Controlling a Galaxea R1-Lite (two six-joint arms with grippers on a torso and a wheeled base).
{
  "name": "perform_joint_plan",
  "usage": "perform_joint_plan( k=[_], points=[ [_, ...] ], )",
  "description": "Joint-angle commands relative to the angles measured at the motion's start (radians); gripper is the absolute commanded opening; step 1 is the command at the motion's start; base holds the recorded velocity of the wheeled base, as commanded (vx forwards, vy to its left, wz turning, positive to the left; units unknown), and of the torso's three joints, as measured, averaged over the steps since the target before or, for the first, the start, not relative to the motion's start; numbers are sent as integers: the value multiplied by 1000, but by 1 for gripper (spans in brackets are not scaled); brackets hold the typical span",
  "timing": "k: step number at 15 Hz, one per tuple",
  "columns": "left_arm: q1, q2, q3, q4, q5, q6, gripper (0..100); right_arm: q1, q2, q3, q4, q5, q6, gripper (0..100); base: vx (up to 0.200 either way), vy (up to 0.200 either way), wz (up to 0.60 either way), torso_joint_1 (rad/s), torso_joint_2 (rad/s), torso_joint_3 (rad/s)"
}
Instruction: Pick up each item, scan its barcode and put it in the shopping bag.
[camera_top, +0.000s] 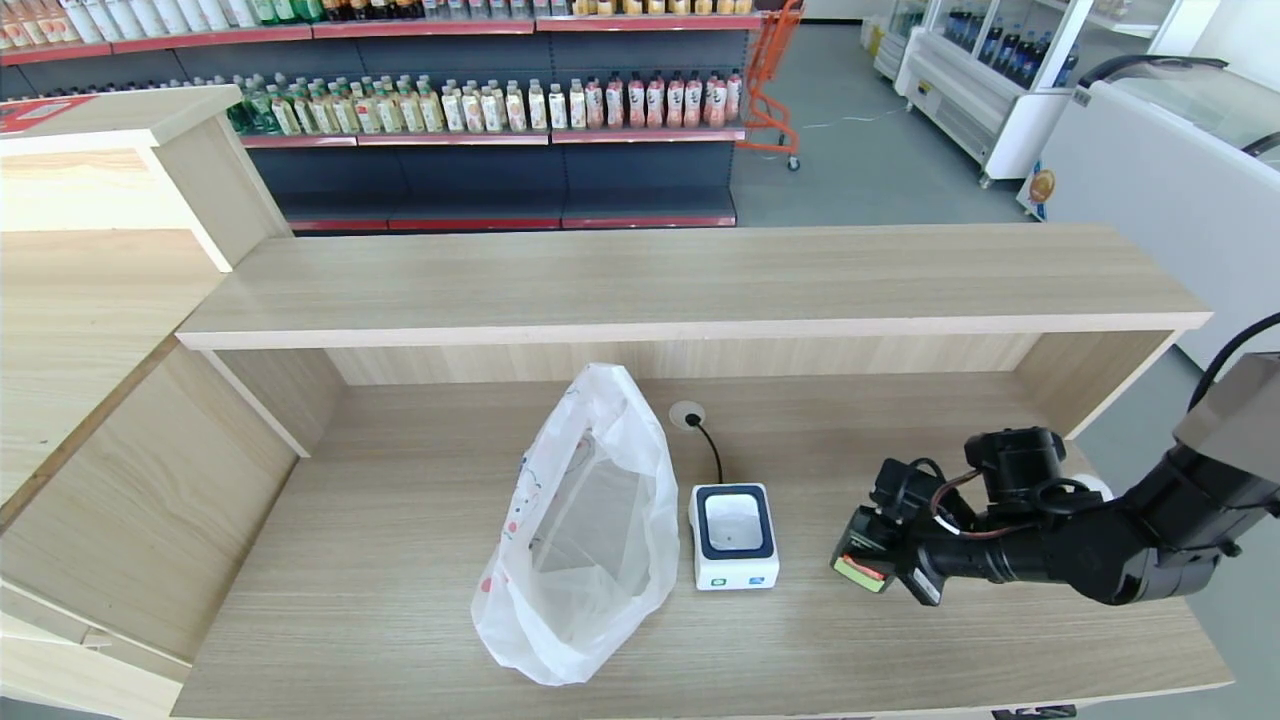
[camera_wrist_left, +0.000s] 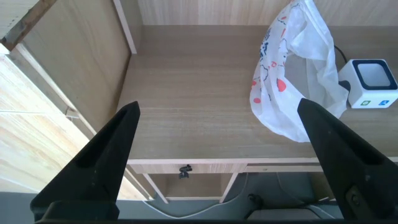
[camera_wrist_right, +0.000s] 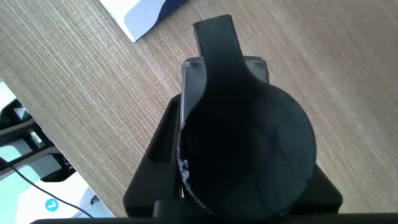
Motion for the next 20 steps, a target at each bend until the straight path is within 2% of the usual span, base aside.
perform_joint_plan(
  k=[1, 2, 4, 5, 6, 7, 8, 9, 10, 11, 13, 14, 15, 17, 19, 20],
  points=[
    [0, 0, 0, 0, 0, 0, 100, -84, -192, 111, -100, 8, 33, 0, 0, 0, 0, 0, 0, 0],
    [0, 0, 0, 0, 0, 0, 100, -123, -232, 184, -251, 8, 28, 0, 0, 0, 0, 0, 0, 0],
    [0, 0, 0, 0, 0, 0, 100, -143, -313, 321, -519, 4, 4, 0, 0, 0, 0, 0, 0, 0],
    [0, 0, 0, 0, 0, 0, 100, -138, -341, 348, -548, 8, -36, 0, 0, 0, 0, 0, 0, 0],
    [0, 0, 0, 0, 0, 0, 100, -118, -401, 373, -545, 27, -190, 0, 0, 0, 0, 0, 0, 0],
    [0, 0, 0, 0, 0, 0, 100, -103, -431, 377, -528, 52, -265, 0, 0, 0, 0, 0, 0, 0],
    [0, 0, 0, 0, 0, 0, 100, -51, -500, 387, -445, 112, -450, 0, 0, 0, 0, 0, 0, 0],
    [0, 0, 0, 0, 0, 0, 100, -24, -530, 387, -418, 138, -550, 0, 0, 0, 0, 0, 0, 0],
    [0, 0, 0, 0, 0, 0, 100, 38, -582, 388, -370, 190, -811, 0, 0, 0, 0, 0, 0, 0],
    [0, 0, 0, 0, 0, 0, 100, 195, -585, 407, -283, 258, -1280, 0, 0, 0, 0, 0, 0, 0],
    [0, 0, 0, 0, 0, 0, 100, 261, -582, 407, -143, 274, -1477, 0, 0, 0, 0, 0, 0, 0],
    [0, 0, 0, 0, 0, 0, 100, 284, -563, 405, -77, 308, -1592, 0, 0, 0, 0, 0, 0, 0],
    [0, 0, 0, 0, 0, 0, 100, 287, -537, 403, -66, 360, -1673, 0, 0, 0, 0, 0, 0, 0],
    [0, 0, 0, 0, 0, 0, 100, 302, -496, 399, -68, 514, -1767, 0, 0, 0, 0, 0, 0, 0],
    [0, 0, 0, 0, 0, 0, 100, 305, -499, 397, -68, 567, -1814, 0, 0, 0, 0, 0, 0, 0],
    [0, 0, 0, 0, 0, 0, 100, 304, -504, 402, -65, 627, -1846, 0, 0, 0, 0, 0, 0, 0]
  ],
)
